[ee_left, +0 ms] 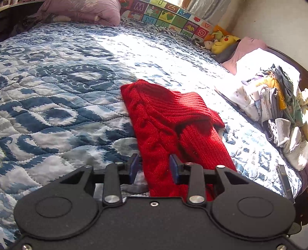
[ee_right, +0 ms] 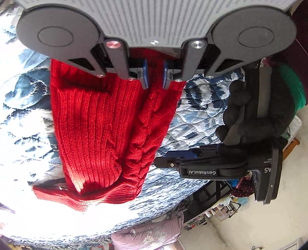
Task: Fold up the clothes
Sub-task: 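Grasp the folded sweater end with the left tool while the right tool grasps beside it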
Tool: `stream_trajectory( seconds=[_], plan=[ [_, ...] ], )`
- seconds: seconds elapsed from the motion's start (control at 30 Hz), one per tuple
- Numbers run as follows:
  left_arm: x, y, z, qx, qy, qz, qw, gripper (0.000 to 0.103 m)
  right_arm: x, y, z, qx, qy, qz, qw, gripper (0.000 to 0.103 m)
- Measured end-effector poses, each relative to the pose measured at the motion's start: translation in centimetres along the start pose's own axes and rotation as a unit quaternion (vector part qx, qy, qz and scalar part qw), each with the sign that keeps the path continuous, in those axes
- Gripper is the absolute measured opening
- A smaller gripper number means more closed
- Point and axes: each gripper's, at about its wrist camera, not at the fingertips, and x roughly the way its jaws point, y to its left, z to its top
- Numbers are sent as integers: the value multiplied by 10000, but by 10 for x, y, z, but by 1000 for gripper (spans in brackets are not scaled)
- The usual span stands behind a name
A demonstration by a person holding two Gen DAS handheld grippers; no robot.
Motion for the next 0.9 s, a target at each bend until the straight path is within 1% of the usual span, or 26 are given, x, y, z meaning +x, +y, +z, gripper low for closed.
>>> stream_trajectory(
  seconds=[0.1, 0.2, 0.23, 0.3, 0.33, 0.37, 0.43, 0.5, 0.57, 0.63, 0.67, 0.73, 0.8, 0.9],
  plan=[
    [18, -9, 19, 350, -145, 6, 9993, 33, -4, 8, 4, -410, -214, -203, 9987, 17],
    [40, -17, 28, 723, -142, 67, 9973, 33, 1, 17, 7, -860, -570, -131, 9946, 17],
    [49, -18, 28, 906, -37, 218, 9956, 33, 10, 20, 7, -1031, -551, -162, 9930, 17],
    [70, -17, 20, 1366, 315, 768, 9871, 33, 33, 23, 6, -1263, -259, -262, 9913, 17],
    [71, -13, 16, 1385, 322, 806, 9865, 33, 39, 22, 4, -1182, -163, -211, 9926, 17],
    [67, -10, 16, 1260, 291, 705, 9891, 33, 40, 22, 3, -1177, -188, -152, 9928, 17],
    [59, -9, 22, 1196, 144, 583, 9910, 33, 37, 24, 1, -1331, -216, -115, 9908, 17],
    [54, -10, 29, 1203, -24, 519, 9914, 33, 36, 19, 1, -1279, -215, -38, 9915, 17],
    [60, -14, 43, 1245, -174, 556, 9905, 33, 36, 15, 0, -1192, -205, 31, 9926, 17],
    [72, -15, 56, 1281, -222, 576, 9898, 33, 37, 16, -1, -1218, -198, 31, 9923, 17],
    [80, -15, 61, 1327, -192, 620, 9890, 33, 37, 17, -1, -1216, -196, 30, 9924, 17],
    [99, -14, 66, 1496, -13, 809, 9854, 33, 38, 16, -1, -1223, -188, 47, 9923, 17],
    [120, -9, 65, 1673, 306, 1088, 9794, 34, 38, 15, -1, -1234, -177, 72, 9922, 17],
    [119, -5, 67, 1561, 303, 1056, 9816, 35, 39, 14, -1, -1250, -161, 109, 9920, 18]
  ],
)
